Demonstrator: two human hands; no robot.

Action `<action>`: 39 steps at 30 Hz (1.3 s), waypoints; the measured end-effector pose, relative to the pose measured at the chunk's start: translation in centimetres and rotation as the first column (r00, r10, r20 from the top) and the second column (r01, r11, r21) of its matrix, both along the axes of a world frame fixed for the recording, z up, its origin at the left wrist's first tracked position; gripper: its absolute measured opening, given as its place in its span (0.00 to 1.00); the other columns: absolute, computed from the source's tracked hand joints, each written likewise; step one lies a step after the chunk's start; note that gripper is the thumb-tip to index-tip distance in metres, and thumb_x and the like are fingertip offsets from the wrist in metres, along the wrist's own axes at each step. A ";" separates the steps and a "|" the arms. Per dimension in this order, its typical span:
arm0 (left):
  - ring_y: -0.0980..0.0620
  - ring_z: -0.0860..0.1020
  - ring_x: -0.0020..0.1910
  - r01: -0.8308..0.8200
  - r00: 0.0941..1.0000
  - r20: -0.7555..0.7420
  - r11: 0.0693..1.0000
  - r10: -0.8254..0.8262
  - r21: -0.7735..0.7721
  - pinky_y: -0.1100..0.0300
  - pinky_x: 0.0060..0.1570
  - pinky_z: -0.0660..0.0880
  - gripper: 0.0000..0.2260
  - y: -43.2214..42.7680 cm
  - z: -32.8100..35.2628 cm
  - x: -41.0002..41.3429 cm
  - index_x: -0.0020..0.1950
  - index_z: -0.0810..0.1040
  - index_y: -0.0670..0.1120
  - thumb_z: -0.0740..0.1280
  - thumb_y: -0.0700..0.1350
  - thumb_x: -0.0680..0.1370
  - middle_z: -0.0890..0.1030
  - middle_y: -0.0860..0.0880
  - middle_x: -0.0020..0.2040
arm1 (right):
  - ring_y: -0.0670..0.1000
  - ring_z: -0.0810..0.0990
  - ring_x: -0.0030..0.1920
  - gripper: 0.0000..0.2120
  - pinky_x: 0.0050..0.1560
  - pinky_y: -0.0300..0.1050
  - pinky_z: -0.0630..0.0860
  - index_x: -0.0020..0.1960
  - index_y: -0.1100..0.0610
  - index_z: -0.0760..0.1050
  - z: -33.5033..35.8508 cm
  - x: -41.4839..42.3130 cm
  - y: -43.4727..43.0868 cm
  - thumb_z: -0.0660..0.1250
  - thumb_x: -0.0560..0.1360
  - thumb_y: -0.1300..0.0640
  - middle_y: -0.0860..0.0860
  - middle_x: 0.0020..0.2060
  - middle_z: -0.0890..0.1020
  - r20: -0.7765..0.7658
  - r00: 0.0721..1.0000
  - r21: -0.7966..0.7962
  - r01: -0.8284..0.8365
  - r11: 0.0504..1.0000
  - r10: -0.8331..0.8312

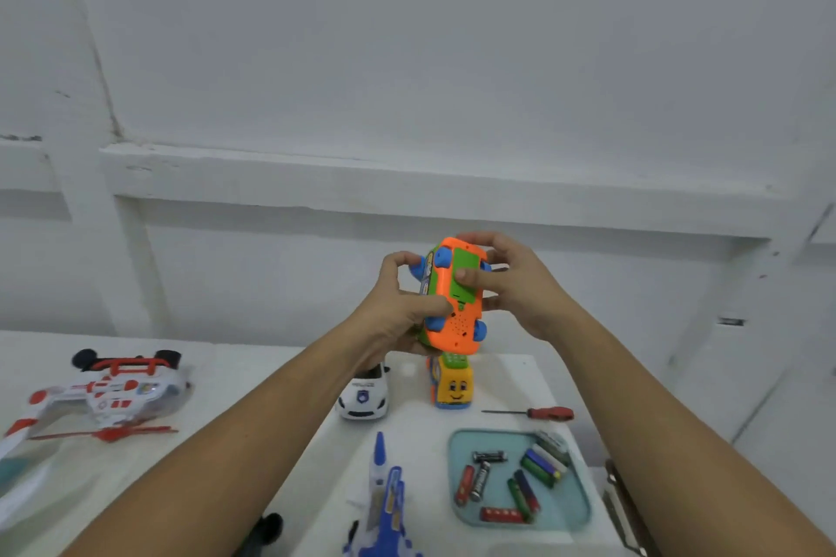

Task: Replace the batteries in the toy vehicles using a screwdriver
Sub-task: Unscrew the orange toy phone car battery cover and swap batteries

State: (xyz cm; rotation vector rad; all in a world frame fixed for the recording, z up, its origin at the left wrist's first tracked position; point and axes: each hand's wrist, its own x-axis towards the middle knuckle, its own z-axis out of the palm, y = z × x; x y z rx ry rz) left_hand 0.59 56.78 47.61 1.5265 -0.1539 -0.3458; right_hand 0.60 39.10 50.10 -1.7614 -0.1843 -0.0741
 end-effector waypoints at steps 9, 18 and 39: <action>0.34 0.82 0.51 -0.041 0.979 -0.201 0.990 0.014 -0.132 0.37 0.44 0.81 0.26 -6.7 -4.0 -3.5 0.67 0.70 0.59 0.65 0.33 0.76 0.77 0.41 0.63 | 0.54 0.83 0.48 0.25 0.46 0.53 0.81 0.64 0.52 0.74 -6.2 -0.9 -8.9 0.72 0.68 0.65 0.56 0.50 0.82 -0.206 0.936 0.327 -0.207 0.922 0.283; 0.36 0.82 0.52 -0.223 0.944 -0.300 0.937 0.138 -0.269 0.42 0.40 0.81 0.27 -9.6 -6.9 -7.1 0.69 0.70 0.59 0.65 0.34 0.76 0.76 0.43 0.65 | 0.54 0.77 0.52 0.15 0.54 0.48 0.74 0.57 0.54 0.78 -16.0 1.1 -14.5 0.72 0.71 0.62 0.57 0.57 0.77 -0.258 0.935 -0.591 0.048 0.805 -0.245; 0.36 0.83 0.49 -0.304 0.946 -0.212 0.898 0.245 -0.319 0.32 0.46 0.78 0.28 -12.3 -10.8 -13.0 0.68 0.71 0.60 0.62 0.31 0.77 0.83 0.40 0.55 | 0.57 0.85 0.44 0.04 0.45 0.54 0.83 0.51 0.53 0.66 -7.6 -5.7 -14.3 0.61 0.82 0.60 0.59 0.47 0.83 0.045 0.986 0.257 0.141 0.956 -0.158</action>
